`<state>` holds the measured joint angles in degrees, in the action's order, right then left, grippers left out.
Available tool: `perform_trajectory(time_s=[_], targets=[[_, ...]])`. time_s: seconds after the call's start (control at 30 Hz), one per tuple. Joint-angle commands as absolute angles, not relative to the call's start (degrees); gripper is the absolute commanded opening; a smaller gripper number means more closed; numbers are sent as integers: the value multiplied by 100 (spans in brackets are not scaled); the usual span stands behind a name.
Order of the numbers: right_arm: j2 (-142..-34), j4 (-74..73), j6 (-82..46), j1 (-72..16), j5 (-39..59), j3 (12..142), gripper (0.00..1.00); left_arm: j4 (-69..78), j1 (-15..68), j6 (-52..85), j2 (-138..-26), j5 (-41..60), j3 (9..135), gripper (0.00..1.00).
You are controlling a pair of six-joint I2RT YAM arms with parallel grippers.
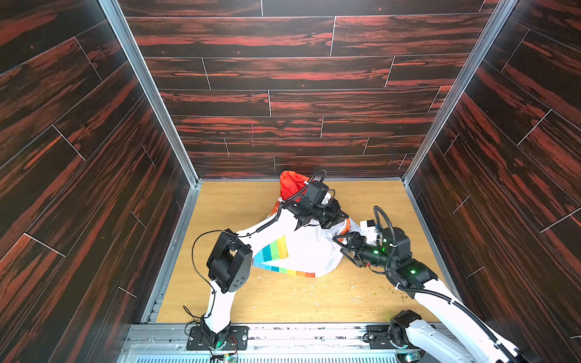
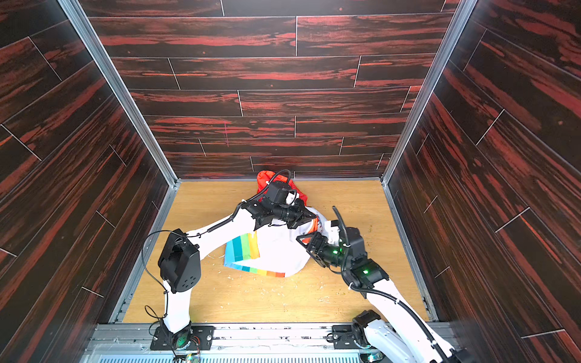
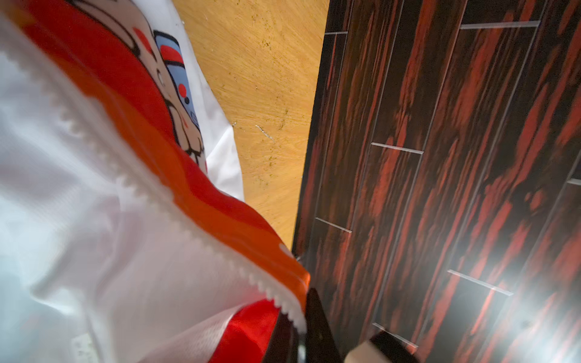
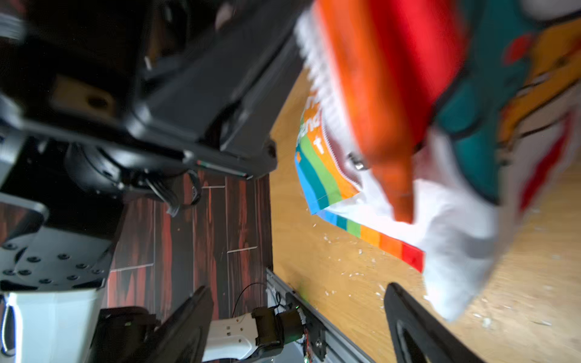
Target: Zip up the jacket
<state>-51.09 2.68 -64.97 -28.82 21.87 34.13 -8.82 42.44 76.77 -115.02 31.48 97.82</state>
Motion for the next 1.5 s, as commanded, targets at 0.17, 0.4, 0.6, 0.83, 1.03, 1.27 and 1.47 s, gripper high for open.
perform_trajectory(time_s=[0.17, 0.4, 0.6, 0.83, 1.03, 1.27, 1.47], targets=[[-5846, -440, -6286, -3449, 1659, 3278, 66, -532, 4176, 8417, -11220, 3140, 10195, 0], [-6191, 280, -5765, -3374, 876, 3385, 64, -329, 4151, 8571, -10851, 3155, 9875, 0], [-6347, 1164, -5362, -2942, 326, 3792, 64, 29, 4150, 8715, -10477, 3058, 9338, 0], [-6335, 1444, -4848, -2513, 518, 4003, 62, 310, 4112, 8732, -10218, 3061, 8776, 0], [-5480, 980, -4733, -2527, 1504, 3546, 59, 477, 3940, 8693, -10274, 3155, 8725, 0], [-4868, -127, -5588, -2515, 2254, 3050, 78, 409, 3901, 8693, -10410, 3308, 8898, 0], [-5256, -1188, -6461, -2524, 2428, 3126, 83, 340, 3902, 8701, -10426, 3349, 8939, 0]])
